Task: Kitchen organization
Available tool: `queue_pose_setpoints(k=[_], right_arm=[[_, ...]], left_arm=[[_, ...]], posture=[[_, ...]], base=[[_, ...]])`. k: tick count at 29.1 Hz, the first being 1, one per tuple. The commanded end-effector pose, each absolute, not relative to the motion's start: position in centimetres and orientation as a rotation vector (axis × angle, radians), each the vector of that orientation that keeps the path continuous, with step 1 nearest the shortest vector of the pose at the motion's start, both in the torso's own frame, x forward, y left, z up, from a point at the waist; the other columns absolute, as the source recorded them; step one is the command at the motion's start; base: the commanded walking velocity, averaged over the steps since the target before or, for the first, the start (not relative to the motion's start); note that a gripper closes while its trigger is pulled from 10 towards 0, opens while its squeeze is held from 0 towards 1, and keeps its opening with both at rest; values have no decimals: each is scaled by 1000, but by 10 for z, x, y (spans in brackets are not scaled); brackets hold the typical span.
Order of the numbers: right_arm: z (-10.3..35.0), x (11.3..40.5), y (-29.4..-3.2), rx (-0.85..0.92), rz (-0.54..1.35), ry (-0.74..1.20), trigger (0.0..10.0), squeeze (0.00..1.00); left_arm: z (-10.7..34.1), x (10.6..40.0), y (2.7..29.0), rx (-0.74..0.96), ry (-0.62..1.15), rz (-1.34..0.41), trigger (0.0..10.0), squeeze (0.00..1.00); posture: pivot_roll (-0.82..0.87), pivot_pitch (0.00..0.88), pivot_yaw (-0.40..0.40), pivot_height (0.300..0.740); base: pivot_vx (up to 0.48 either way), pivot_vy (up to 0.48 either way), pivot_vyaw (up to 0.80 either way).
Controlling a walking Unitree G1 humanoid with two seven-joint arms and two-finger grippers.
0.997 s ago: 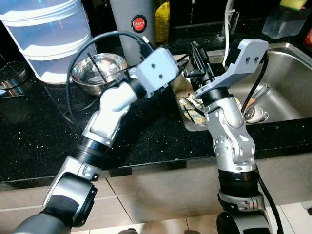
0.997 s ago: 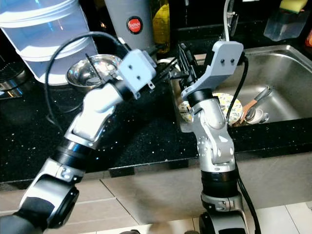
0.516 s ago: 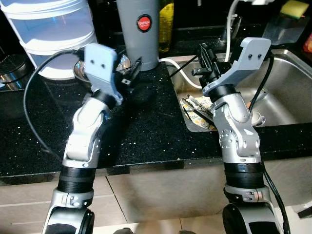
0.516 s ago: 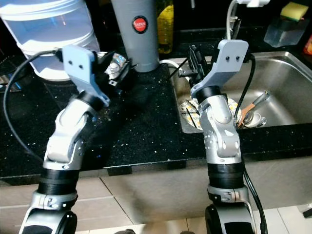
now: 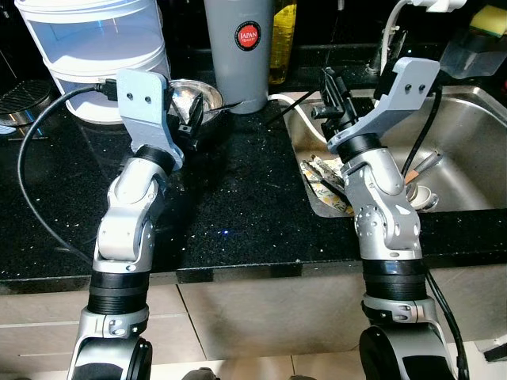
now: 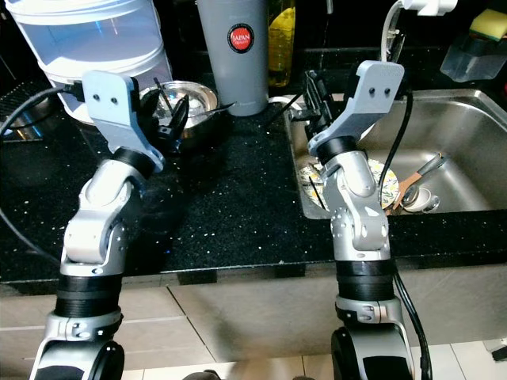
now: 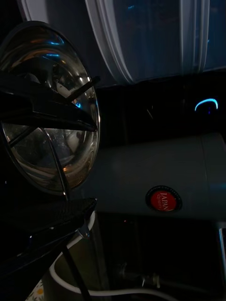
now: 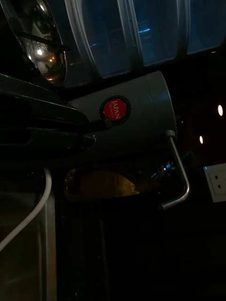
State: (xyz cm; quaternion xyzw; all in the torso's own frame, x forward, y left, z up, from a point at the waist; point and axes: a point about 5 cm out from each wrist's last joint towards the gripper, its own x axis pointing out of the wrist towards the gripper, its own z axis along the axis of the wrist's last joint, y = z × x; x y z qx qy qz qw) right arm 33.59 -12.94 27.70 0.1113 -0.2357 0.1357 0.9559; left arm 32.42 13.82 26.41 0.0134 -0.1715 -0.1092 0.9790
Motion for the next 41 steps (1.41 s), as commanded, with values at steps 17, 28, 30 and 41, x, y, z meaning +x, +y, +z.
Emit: queue_pose_setpoints(k=[17, 28, 30, 41], right_arm=[[273, 336, -131, 231, 266, -471, 10000, 0], [269, 338, -129, 178, 258, -442, 10000, 0], [262, 343, -129, 111, 235, -398, 10000, 0], [249, 374, -133, 2, 145, -172, 10000, 0]], left_arm=[[266, 324, 134, 14, -325, -223, 10000, 0], [266, 325, 132, 7, -320, -229, 10000, 0], [266, 325, 132, 6, -319, -228, 10000, 0], [267, 322, 138, 11, -315, -210, 10000, 0]], posture=[[82, 53, 14, 740], [81, 53, 15, 740], [81, 53, 15, 740], [101, 76, 3, 740]], base=[[0, -238, 0], [0, 0, 0], [0, 0, 0], [0, 0, 0]])
